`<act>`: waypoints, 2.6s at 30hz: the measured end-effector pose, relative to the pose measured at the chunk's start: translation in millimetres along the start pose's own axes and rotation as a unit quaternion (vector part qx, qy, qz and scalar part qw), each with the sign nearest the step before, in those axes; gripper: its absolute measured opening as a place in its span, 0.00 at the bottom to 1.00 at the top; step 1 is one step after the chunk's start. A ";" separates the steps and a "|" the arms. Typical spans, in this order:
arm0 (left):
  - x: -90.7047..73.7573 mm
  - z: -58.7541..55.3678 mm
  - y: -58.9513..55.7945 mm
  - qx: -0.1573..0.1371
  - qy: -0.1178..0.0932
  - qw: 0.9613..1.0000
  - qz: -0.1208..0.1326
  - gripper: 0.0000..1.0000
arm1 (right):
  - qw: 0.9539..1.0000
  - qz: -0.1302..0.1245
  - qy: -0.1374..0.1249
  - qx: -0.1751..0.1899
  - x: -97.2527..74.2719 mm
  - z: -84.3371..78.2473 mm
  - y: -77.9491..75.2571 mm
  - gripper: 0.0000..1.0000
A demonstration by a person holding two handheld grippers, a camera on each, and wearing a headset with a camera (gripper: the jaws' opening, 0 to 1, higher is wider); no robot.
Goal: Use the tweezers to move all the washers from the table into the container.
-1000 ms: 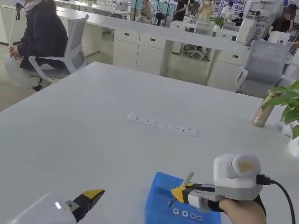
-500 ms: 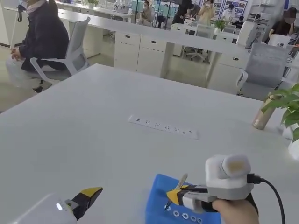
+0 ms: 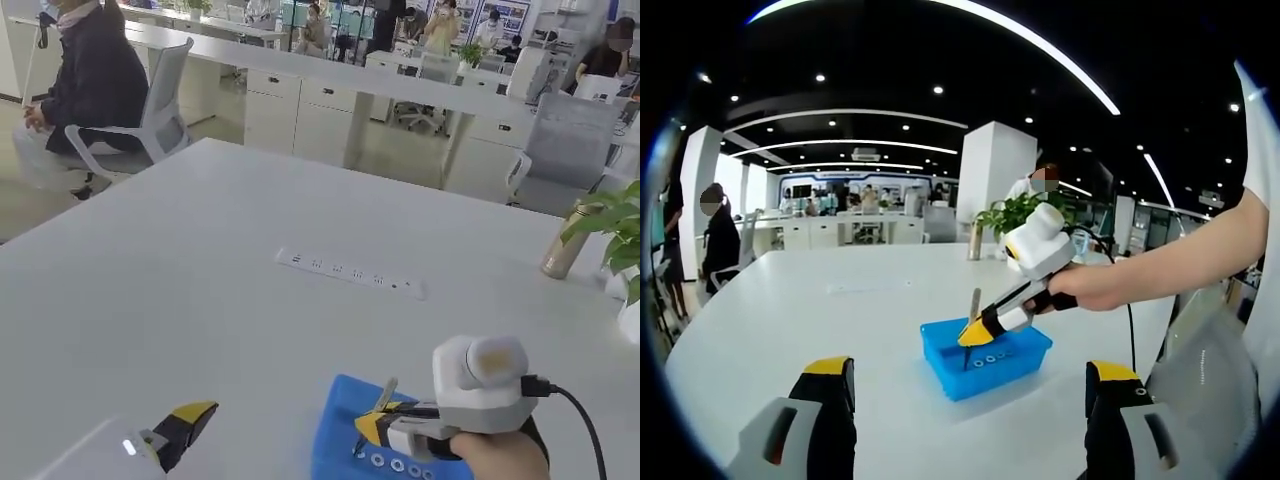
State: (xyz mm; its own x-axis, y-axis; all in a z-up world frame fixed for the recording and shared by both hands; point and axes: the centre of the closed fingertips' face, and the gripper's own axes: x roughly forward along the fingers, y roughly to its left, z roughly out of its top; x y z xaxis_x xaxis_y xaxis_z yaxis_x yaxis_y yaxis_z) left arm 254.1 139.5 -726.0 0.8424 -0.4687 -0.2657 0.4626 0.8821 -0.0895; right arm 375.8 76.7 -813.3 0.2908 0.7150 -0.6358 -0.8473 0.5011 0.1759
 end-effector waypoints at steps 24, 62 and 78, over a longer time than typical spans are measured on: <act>0.0 -2.7 -2.8 0.000 0.007 1.000 -0.006 0.95 | 1.000 -0.010 -0.020 -0.009 -16.5 5.9 8.1 0.03; 2.6 -12.4 -63.7 0.050 0.065 0.981 -0.173 0.45 | 0.992 0.090 -0.020 -0.089 -100.5 -58.9 107.9 0.03; -7.6 -19.0 -121.1 0.126 0.120 0.932 -0.317 0.11 | 0.954 0.127 0.078 -0.262 -85.1 -94.5 148.2 0.03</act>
State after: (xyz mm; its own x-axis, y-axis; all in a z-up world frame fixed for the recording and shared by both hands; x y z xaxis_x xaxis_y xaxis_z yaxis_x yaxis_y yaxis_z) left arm 186.5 37.1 -731.4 0.3062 -0.8413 -0.4455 0.9222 0.3783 -0.0805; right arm 183.5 44.1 -804.2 0.0126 0.6796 -0.7335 -0.9992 -0.0195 -0.0353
